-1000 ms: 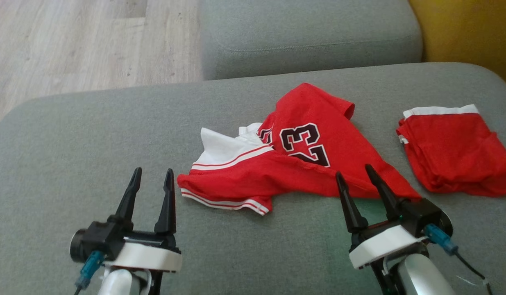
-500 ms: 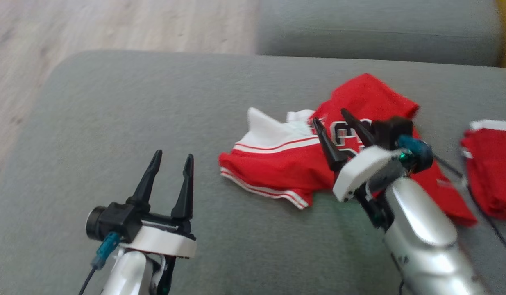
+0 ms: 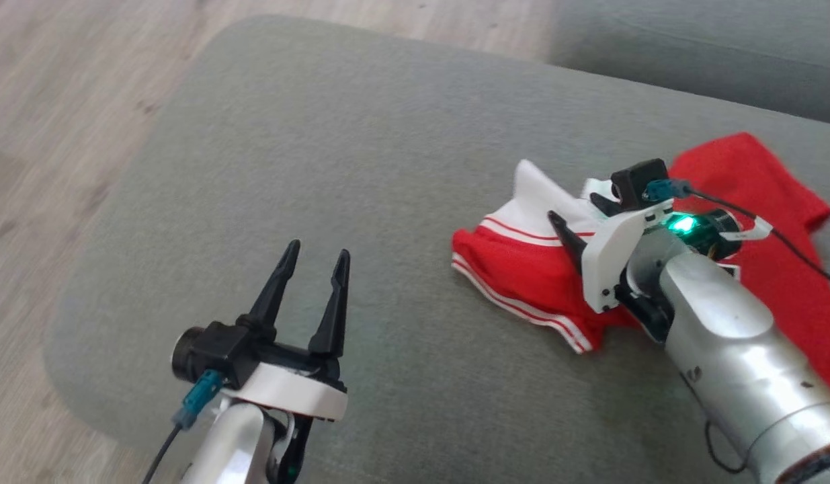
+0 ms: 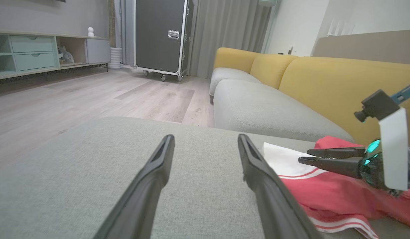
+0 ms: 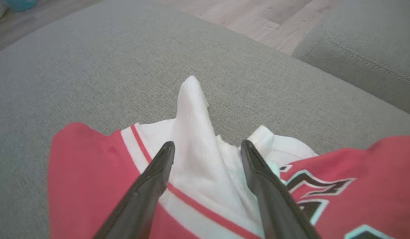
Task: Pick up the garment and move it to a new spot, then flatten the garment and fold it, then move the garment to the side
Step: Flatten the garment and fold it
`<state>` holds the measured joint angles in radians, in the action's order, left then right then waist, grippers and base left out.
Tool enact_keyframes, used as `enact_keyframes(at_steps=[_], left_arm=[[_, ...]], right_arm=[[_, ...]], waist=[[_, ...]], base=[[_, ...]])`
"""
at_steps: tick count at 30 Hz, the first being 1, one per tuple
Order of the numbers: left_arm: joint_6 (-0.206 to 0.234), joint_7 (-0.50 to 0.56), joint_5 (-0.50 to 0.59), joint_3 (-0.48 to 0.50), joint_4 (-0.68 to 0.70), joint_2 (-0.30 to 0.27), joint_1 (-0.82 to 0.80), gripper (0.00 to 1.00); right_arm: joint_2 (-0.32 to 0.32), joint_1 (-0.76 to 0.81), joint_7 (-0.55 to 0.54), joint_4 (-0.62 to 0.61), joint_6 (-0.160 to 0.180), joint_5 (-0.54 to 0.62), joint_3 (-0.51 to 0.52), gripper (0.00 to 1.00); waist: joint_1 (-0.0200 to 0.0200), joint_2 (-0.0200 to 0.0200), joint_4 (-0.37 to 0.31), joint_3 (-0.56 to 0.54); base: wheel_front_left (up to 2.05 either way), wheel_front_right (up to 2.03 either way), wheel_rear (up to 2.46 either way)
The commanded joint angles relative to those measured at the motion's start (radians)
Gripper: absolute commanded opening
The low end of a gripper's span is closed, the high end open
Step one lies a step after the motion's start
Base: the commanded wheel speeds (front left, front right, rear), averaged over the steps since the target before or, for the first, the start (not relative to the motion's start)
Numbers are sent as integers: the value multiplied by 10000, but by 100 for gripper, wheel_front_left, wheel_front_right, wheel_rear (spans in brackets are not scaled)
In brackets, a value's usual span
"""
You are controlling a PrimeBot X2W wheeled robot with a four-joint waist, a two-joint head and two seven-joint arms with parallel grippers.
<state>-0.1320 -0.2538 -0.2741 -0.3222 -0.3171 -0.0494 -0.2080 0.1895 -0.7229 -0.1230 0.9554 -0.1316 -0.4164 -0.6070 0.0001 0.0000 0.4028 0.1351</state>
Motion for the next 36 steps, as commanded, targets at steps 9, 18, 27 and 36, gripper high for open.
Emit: enact_keyframes(at_steps=[9, 18, 27, 36], left_arm=[[124, -80, -325, -76, 351, -10, -481, 100], [214, -80, -361, -114, 304, -9, -386, 100], [249, -80, -114, 324, 295, -9, -34, 100], [260, -80, 140, 1009, 595, -9, 357, 100]], right_arm=[[100, -1039, 648, 1051, 9, -432, -928, 99], [51, -1700, 1752, 1532, 9, -1212, -1147, 0], [-97, -3262, 3815, 1971, 9, -1399, 267, 0], [-901, -1879, 3845, -559, 9, -351, 396, 0]], waist=[[-1, 0, 669, 336], [-1, 0, 694, 227], [-1, 0, 309, -485], [-1, 0, -255, -1224]], base=[[0, 0, 0], [0, 0, 0], [0, 0, 0], [0, 0, 0]])
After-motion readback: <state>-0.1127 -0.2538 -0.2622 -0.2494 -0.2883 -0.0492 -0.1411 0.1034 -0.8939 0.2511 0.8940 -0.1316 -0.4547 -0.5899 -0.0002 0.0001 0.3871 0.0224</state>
